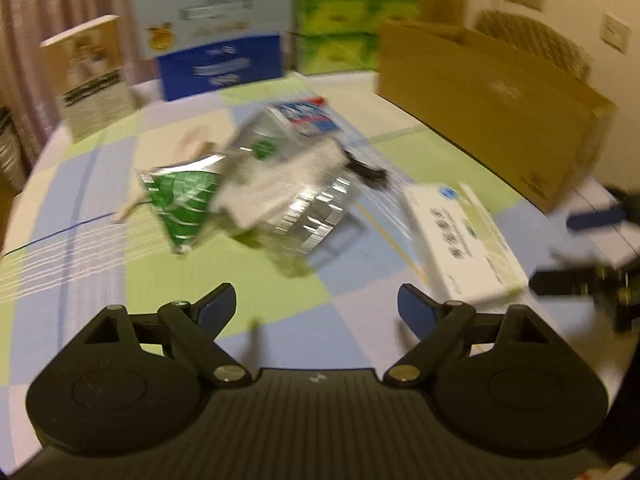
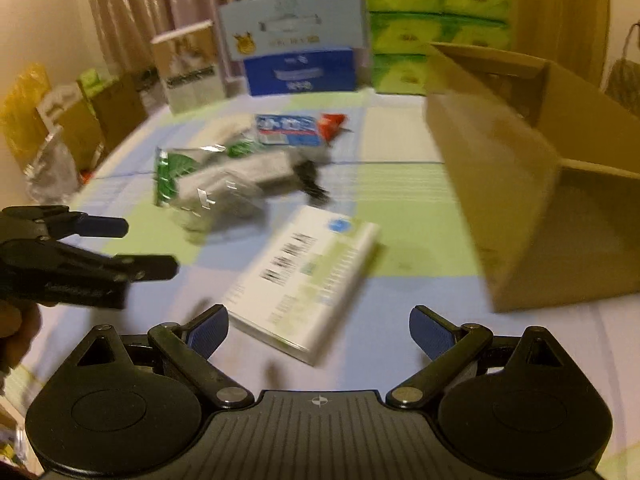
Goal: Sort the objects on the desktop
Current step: 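Grasp the Mecobalamin box with the right tool while the left grasps the clear plastic package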
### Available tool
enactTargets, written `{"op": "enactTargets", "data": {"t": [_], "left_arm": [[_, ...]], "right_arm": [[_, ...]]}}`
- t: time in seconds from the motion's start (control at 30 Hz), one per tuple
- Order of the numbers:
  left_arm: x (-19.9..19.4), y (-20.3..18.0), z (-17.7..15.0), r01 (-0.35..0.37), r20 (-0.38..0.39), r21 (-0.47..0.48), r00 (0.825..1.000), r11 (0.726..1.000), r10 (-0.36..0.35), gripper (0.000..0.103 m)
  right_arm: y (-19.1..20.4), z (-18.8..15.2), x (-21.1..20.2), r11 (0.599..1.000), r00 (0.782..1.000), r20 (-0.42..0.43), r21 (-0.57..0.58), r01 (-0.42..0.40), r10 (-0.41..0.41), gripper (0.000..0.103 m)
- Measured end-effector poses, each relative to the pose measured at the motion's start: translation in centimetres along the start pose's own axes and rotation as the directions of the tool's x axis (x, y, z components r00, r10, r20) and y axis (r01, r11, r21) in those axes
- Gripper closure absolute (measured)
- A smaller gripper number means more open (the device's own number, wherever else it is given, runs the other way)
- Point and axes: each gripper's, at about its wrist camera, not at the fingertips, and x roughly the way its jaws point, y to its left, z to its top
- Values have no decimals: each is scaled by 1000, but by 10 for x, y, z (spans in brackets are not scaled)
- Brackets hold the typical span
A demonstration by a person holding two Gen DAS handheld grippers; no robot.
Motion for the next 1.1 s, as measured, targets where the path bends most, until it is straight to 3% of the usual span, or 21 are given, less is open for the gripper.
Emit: {"op": "enactTargets", "data": {"t": [0.23,0.4,0.43,0.47,0.53,0.83,1.1], "left_arm": [[0,36,1,-93,2,-153,996,984,94,12],[0,46,0,-104,-7,-226,994,969,106,11],[1,46,1,-104,-7,-235,994,966,106,11],[3,45,2,-106,-6,-240,994,965,107,11],[6,41,5,-98,-7,-257,995,961,99,11],[29,26,25,-45,28,-401,998,915,62,8],[66,15,44,-25,12,-464,999,886,34,8]], "right_arm": [[25,-1,52,995,994,-27,19,102,-101,8],[27,-4,63,985,985,0,-13,175,-175,10],[24,-3,62,984,984,4,-12,179,-179,14],[21,-2,60,984,984,8,-12,179,-179,30],[13,3,56,981,981,20,-12,193,-193,35],[-16,39,63,985,989,17,-90,147,-146,35],[-29,38,78,987,990,-14,-77,142,-144,35]]}}
